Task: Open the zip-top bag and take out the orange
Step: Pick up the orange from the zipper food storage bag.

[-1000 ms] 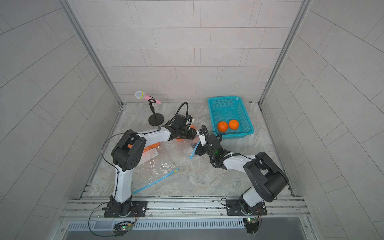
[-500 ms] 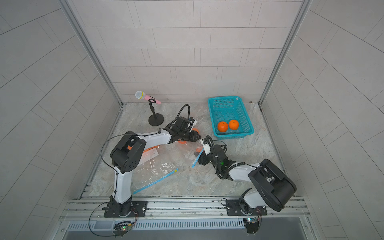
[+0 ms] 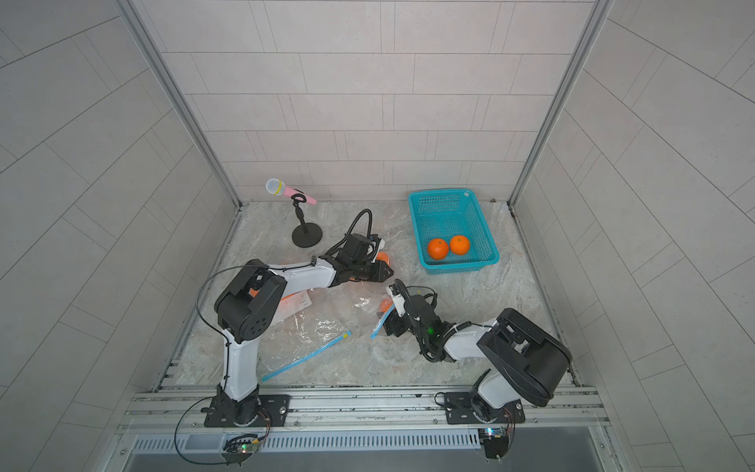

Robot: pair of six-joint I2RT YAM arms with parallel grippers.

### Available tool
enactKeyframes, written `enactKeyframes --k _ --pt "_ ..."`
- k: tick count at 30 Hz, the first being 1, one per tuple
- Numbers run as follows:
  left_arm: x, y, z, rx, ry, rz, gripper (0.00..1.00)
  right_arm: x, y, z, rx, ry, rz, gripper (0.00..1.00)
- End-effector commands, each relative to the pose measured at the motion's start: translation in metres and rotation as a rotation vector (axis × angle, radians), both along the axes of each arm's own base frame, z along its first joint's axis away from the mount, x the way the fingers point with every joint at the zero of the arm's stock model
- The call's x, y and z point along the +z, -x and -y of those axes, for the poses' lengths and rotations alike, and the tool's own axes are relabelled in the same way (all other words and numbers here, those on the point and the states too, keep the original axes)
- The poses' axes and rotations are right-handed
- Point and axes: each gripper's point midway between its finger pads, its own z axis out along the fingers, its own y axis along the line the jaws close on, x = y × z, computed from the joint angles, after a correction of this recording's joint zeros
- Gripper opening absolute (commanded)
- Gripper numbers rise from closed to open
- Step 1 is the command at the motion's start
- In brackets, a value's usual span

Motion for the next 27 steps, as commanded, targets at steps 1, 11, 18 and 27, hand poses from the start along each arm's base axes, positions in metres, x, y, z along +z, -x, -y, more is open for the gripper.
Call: enactKeyframes --k 1,11,18,27 --pt "-0.018 -0.002 -0.026 0.080 -0.078 -0.026 0.32 -0.010 0.011 0.007 0.000 0.065 -0.031 0.87" --pt "-0.016 0.003 -0.028 0.084 -0.096 -0.013 0.32 -0.004 0.016 0.001 -0.004 0.003 -0.077 0.75" --pt "-0.038 -0.009 -0.037 0.135 -0.159 -0.020 0.32 0.028 0.035 0.005 -0.033 -0.207 -0.102 0.74" --pt "-0.021 -0.030 -0.031 0.151 -0.163 0.014 0.32 0.044 0.065 0.008 0.017 -0.321 -0.186 0.74"
